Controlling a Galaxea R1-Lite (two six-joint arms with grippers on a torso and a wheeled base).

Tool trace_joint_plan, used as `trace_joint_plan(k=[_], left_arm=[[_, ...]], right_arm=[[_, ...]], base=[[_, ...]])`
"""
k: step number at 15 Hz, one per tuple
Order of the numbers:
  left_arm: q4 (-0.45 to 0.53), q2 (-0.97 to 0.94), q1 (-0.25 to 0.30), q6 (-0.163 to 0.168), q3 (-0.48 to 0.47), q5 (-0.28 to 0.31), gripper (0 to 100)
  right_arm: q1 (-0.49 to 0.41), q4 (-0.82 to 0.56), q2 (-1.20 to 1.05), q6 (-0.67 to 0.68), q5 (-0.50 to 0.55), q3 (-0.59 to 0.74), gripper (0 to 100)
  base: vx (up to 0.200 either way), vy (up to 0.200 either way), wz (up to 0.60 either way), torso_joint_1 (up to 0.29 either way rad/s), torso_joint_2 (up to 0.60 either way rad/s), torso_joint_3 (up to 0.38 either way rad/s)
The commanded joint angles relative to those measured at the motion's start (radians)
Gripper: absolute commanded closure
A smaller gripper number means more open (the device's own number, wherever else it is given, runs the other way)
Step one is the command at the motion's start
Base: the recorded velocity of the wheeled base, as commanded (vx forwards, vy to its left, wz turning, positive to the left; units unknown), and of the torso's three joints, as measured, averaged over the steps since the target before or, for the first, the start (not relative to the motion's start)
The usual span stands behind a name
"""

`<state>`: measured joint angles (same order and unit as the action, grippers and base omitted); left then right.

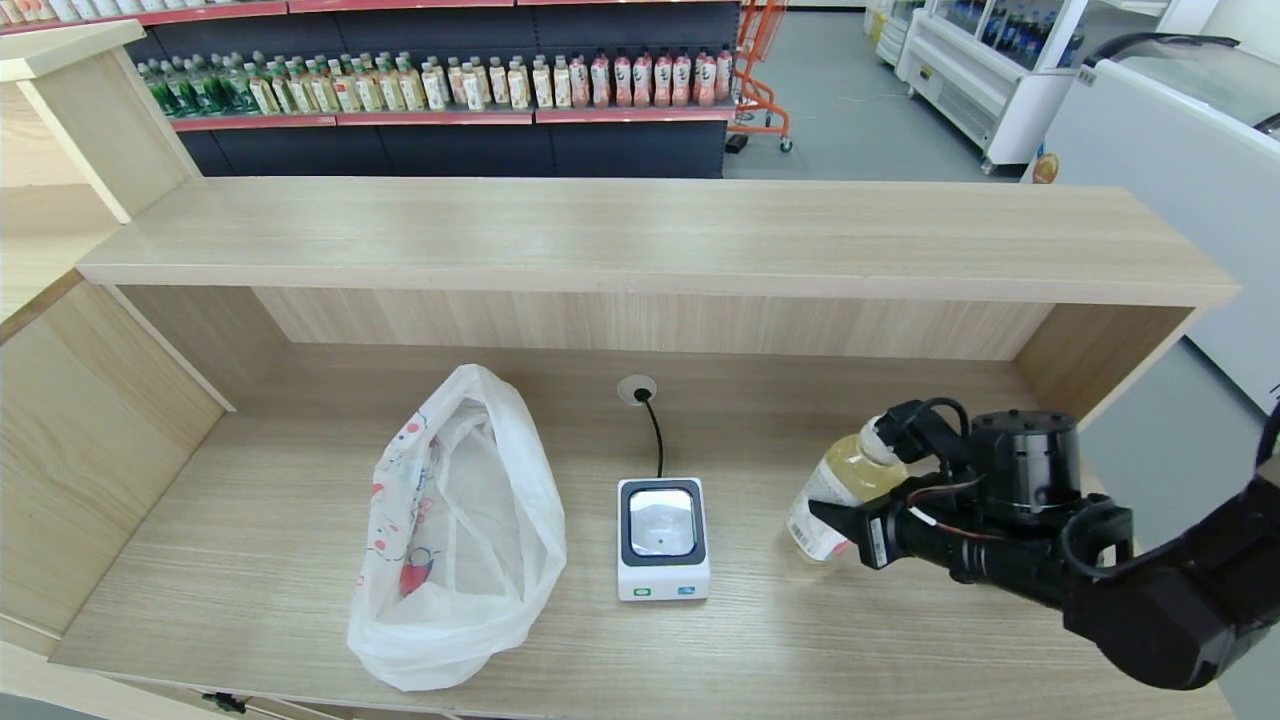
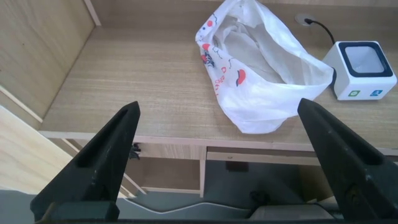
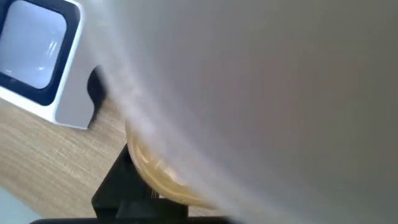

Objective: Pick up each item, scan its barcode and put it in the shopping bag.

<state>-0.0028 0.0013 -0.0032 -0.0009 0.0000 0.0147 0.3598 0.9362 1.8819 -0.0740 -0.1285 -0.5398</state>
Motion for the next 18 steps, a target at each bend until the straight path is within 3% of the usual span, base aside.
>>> trace_joint_plan(k=[1,2,3,8,12,18], left_arm=[[0.0,0.0,0.0,0.001,0.0,0.001,0],[0.0,0.0,0.0,-0.001,0.0,0.001,0],[0.0,0.0,0.0,-0.001,0.0,-0.001,0],[0.0,0.0,0.0,-0.001,0.0,0.001,0],[0.0,0.0,0.0,0.001,0.0,0.001,0],[0.0,0.0,0.0,-0.001,0.0,-0.001,0]], right_arm=[[-0.09,-0.091,-0.182,0.03,-0.16,0.026,100],[-0.108,-0.12,-0.21,0.028,-0.217,0.029,100],[-0.153,-0.171,-0.262,0.026,-0.352,0.035,100],[-0.17,-0.189,-0.363,0.03,-0.731,0.107,100],[-0.124,-0.273,-0.402,0.028,-0.832,0.106,100],[0.007,-0.312,-0.411,0.074,-0.855,0.086,100]], base=[[0.0,0.0,0.0,0.0,0.0,0.0],[0.0,0.0,0.0,0.0,0.0,0.0],[0.0,0.0,0.0,0.0,0.0,0.0],[0.0,0.0,0.0,0.0,0.0,0.0],[0.0,0.0,0.0,0.0,0.0,0.0],[0.0,0.0,0.0,0.0,0.0,0.0]])
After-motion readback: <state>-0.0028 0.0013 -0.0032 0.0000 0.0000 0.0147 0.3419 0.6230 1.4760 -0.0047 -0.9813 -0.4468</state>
